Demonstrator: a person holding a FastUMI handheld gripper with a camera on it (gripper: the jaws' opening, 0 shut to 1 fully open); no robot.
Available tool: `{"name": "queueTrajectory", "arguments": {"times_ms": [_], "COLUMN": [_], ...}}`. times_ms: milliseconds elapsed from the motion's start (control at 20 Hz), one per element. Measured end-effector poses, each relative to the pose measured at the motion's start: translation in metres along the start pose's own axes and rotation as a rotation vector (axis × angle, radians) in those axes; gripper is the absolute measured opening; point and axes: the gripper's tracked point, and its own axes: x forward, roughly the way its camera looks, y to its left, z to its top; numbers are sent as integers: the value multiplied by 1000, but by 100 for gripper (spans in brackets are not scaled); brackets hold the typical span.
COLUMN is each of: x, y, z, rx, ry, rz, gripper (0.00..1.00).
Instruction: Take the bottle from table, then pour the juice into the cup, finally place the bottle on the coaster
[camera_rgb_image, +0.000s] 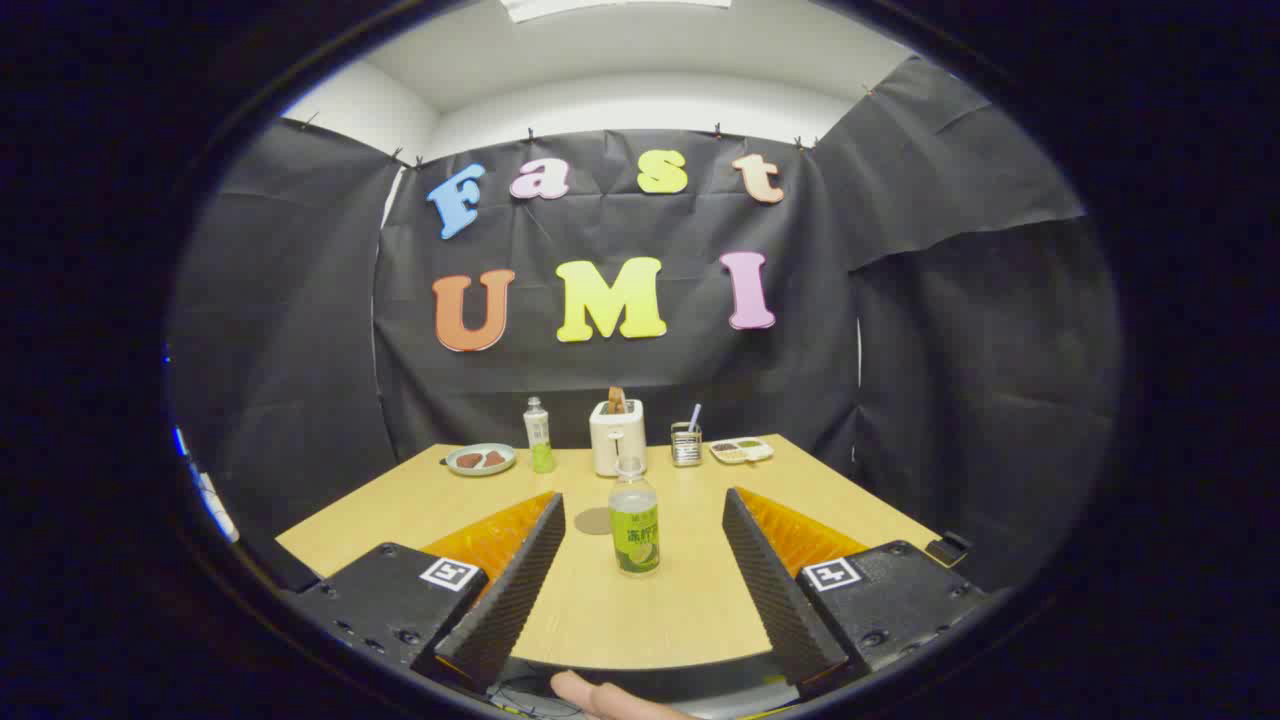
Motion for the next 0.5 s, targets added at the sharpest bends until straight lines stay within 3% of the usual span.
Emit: {"name": "queueTrajectory", "arguments": {"times_ms": [500], "x": [-21], "y": [-1], "z": [-18], "rx": [-13], "ry": [-27], "rz": [15], "gripper": [100]}}
